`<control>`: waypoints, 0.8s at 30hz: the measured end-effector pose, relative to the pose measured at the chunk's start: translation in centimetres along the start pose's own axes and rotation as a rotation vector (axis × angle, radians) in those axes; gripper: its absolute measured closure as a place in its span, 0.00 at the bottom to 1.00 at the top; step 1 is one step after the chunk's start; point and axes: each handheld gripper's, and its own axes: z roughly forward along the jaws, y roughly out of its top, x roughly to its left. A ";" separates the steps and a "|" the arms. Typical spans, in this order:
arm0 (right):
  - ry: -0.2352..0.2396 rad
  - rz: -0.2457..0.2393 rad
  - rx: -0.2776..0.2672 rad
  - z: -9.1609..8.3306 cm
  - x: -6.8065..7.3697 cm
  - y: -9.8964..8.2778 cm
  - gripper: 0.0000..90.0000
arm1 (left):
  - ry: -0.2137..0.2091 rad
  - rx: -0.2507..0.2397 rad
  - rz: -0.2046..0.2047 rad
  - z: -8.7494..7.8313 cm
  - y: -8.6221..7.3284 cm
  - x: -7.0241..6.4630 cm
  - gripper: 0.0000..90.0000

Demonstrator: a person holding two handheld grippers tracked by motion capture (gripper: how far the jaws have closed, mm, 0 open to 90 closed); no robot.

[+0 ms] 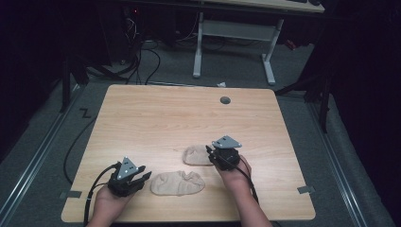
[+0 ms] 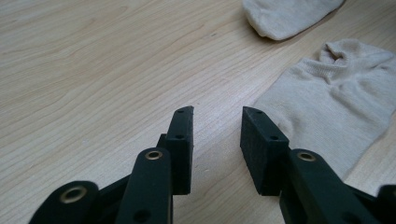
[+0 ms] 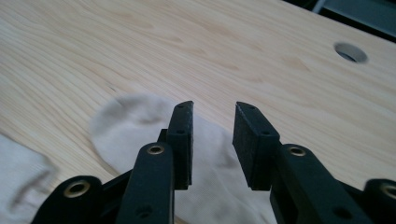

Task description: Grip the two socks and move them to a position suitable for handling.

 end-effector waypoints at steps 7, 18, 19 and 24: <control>-0.066 0.041 0.043 -0.7 -3.0 -3.0 0.71 | -0.004 0.015 0.000 0.9 0.1 -0.1 0.71; -0.044 0.103 0.050 -0.8 -4.7 -4.2 0.77 | 0.002 -0.005 -0.017 1.9 1.2 0.0 0.65; -0.042 0.109 0.054 -0.8 -4.8 -4.2 0.77 | -0.003 -0.002 -0.024 2.2 1.4 0.0 0.65; -0.030 0.123 0.069 -0.2 -5.4 -4.1 0.78 | -0.016 -0.011 -0.037 3.4 3.3 -0.2 0.63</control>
